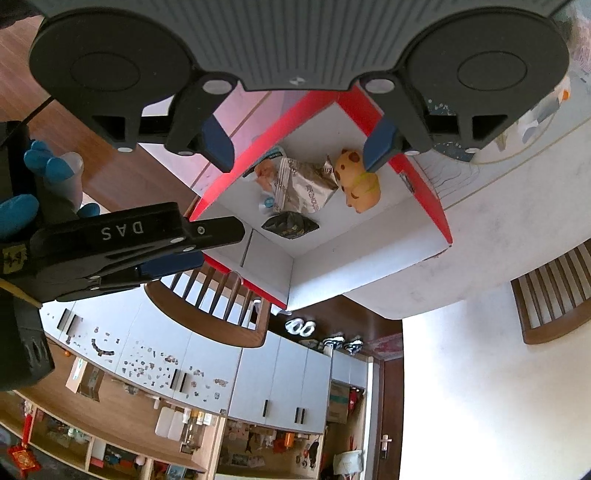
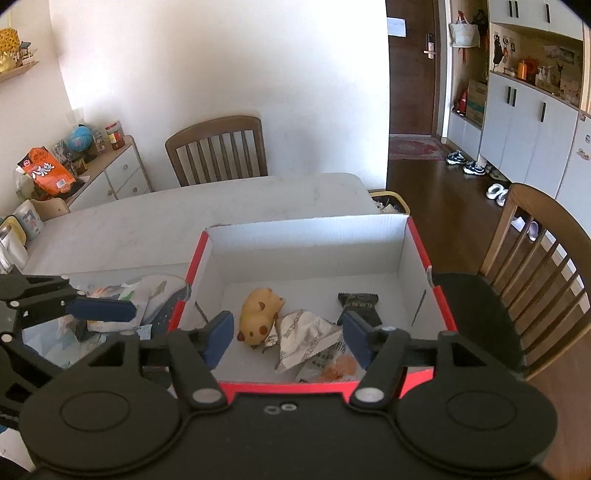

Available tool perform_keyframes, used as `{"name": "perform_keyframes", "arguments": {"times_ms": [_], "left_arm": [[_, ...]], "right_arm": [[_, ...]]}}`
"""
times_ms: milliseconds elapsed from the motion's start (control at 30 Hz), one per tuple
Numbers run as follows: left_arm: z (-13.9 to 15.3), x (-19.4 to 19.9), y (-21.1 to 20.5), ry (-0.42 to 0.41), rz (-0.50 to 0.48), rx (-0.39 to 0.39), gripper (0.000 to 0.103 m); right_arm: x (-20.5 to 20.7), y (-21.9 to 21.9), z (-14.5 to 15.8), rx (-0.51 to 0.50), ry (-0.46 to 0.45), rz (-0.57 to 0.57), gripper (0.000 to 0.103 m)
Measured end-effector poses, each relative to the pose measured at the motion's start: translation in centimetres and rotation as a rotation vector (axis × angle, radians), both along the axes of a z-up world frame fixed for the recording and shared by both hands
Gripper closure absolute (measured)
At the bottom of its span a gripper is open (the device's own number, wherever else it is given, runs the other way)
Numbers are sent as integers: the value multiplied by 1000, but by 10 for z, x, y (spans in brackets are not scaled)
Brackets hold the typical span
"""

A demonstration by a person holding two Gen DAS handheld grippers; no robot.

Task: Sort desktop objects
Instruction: 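Withdraw both grippers from the box back toward the table items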

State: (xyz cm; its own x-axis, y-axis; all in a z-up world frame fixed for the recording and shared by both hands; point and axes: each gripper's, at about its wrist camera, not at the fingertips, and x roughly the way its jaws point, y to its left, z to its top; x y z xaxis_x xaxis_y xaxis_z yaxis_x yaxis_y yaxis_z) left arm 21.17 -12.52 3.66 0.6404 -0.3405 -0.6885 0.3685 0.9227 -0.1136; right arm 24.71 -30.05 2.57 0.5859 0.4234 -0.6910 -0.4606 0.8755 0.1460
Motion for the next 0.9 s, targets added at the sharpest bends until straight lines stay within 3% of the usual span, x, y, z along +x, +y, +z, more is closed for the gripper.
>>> {"name": "perform_keyframes", "arguments": {"times_ms": [67, 333, 467, 900], "left_arm": [[-1, -5, 4, -7, 2, -1, 21], [-3, -30, 34, -35, 32, -25, 14], [-2, -43, 52, -55, 44, -32, 1], [-3, -83, 118, -75, 105, -25, 1]], "right_arm": [[-5, 3, -1, 1, -3, -4, 25], [-26, 23, -1, 15, -26, -6, 21], [-38, 38, 0, 19, -34, -12, 17], [-71, 99, 0, 29, -39, 19, 17]]}}
